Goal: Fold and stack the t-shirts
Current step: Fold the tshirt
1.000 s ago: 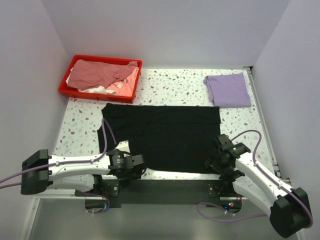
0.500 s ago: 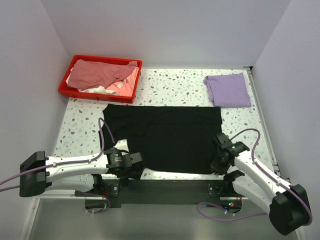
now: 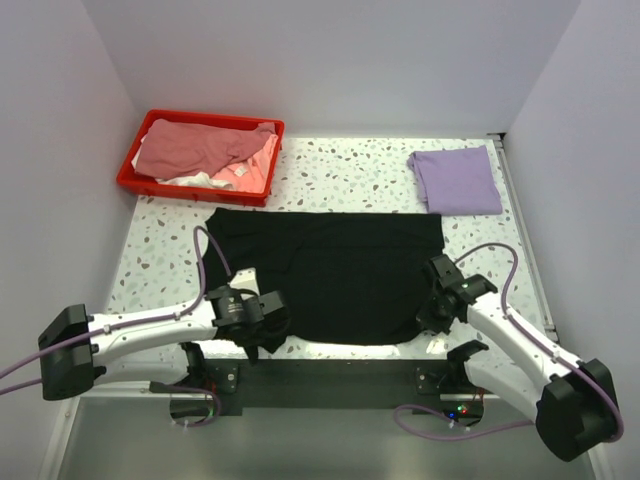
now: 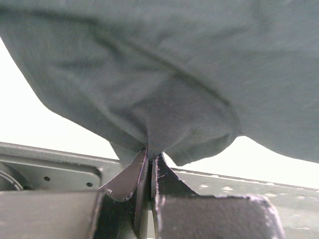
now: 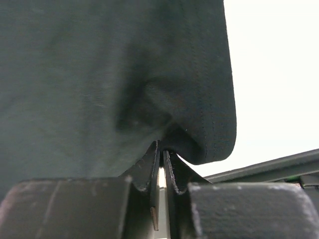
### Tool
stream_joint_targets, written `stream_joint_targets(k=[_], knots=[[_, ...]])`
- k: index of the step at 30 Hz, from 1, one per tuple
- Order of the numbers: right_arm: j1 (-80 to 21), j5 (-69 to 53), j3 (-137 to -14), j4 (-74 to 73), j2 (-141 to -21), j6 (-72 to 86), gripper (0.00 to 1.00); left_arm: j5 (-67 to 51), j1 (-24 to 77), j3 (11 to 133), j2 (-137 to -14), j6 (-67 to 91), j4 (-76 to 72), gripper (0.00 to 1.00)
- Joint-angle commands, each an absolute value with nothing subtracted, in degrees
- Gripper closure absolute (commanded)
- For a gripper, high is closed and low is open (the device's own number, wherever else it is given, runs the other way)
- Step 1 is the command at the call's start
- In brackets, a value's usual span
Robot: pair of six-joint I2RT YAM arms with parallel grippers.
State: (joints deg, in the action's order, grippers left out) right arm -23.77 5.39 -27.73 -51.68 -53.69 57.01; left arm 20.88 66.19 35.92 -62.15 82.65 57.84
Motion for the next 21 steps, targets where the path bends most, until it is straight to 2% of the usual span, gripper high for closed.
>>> stream_joint_targets(k=[1, 3, 21], knots=[[-23.7, 6.4, -32.0, -49.2, -54.5, 54.4, 0.97, 24.8, 65.2, 40.9, -63.0, 78.9, 57.6, 1.00], [-23.6, 6.9, -33.1, -49.3, -54.8, 53.4, 1.00, 26.0, 64.3, 42.5, -63.5, 77.4, 58.4, 1.00], [-23.6, 13.4, -43.8, -43.2, -61.2, 47.3, 1.00, 34.6, 51.9, 52.6, -68.1, 59.7, 52.7, 1.00]])
